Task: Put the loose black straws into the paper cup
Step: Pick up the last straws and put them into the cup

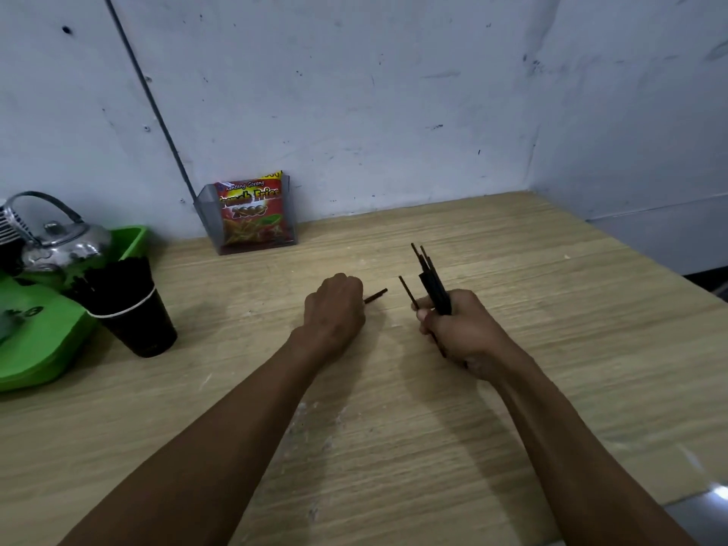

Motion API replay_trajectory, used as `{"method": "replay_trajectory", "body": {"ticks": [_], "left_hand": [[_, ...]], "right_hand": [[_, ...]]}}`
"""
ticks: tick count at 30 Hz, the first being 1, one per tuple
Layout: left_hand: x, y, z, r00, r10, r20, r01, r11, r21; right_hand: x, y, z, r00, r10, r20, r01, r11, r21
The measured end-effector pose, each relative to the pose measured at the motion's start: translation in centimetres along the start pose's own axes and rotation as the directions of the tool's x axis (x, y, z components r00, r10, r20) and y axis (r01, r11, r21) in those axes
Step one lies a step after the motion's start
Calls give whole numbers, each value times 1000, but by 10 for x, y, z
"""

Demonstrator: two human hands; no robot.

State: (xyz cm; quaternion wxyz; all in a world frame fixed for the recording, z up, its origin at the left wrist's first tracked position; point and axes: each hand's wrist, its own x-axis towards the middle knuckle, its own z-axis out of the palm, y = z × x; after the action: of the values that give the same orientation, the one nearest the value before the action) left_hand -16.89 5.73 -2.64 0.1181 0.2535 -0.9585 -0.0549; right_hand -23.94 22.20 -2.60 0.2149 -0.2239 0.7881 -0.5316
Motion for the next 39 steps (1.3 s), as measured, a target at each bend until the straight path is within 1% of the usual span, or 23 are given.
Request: {"method": "replay_trajectory", "body": {"ticks": [3,5,7,11,14,16,18,20,21,22,23,24,25,26,27,28,29,30,33,35,37,39], "left_hand": [[0,5,-4,993,0,114,-17,989,148],[2,8,-8,980,-41,195,5,983,181],[0,11,-14,967,-55,248,7,982,190],[-12,14,-24,963,16,271,-66,982,177],[-24,12,-29,957,-2,292,-28,995,99],[-31,11,-31,954,-33,298,3,995,102],[-41,10,-33,953,-50,300,5,989,149],[-50,7,-34,950,-76,304,19,982,186],[-53,3,-35,946,-99,308,46,984,174],[-55,-3,-37,942,-125,312,90,988,126],[-55,-10,-39,937,-157,312,158,987,21],[-54,-17,-41,929,-186,321,243,958,-149],[-53,-24,-44,919,-203,337,327,871,-367],[-54,-31,-48,915,-208,345,382,721,-579],[-57,-36,-53,915,-208,347,402,547,-734],[-60,-41,-58,921,-203,333,389,405,-828],[-63,-45,-62,931,-196,309,359,323,-876],[-66,-49,-65,942,-192,276,324,296,-898],[-74,-61,-69,965,-226,133,205,333,-920],[-78,-70,-70,963,-263,52,146,351,-925],[-85,-78,-74,959,-284,7,112,352,-929],[-91,-87,-79,963,-271,-8,88,342,-936]], "right_hand": [[-2,-10,2,986,126,110,-149,960,237],[-1,-14,3,965,202,168,-249,908,336],[2,-16,7,953,238,187,-295,870,395],[3,-22,20,957,217,194,-289,798,529],[2,-25,29,960,170,220,-272,748,606],[3,-25,36,960,156,232,-269,742,614],[4,-23,42,961,145,236,-263,745,613],[3,-22,49,965,131,227,-245,760,602],[1,-23,52,967,125,221,-235,771,593],[0,-24,56,969,124,216,-230,778,585],[-2,-26,60,969,127,212,-229,781,581],[-3,-28,65,969,129,210,-229,783,579],[-5,-29,69,970,124,209,-224,787,574],[-6,-32,75,972,108,211,-211,799,563],[-8,-35,80,973,82,216,-191,813,550],[-10,-39,85,973,49,224,-166,825,540],[-13,-43,91,972,15,232,-142,830,539],[-15,-47,95,972,-18,234,-117,829,547],[-19,-62,109,975,-90,203,-43,821,569],[-19,-71,118,978,-108,181,-11,829,559],[-20,-78,128,976,-123,179,11,852,524],[-20,-84,138,973,-147,177,47,881,471]]}}
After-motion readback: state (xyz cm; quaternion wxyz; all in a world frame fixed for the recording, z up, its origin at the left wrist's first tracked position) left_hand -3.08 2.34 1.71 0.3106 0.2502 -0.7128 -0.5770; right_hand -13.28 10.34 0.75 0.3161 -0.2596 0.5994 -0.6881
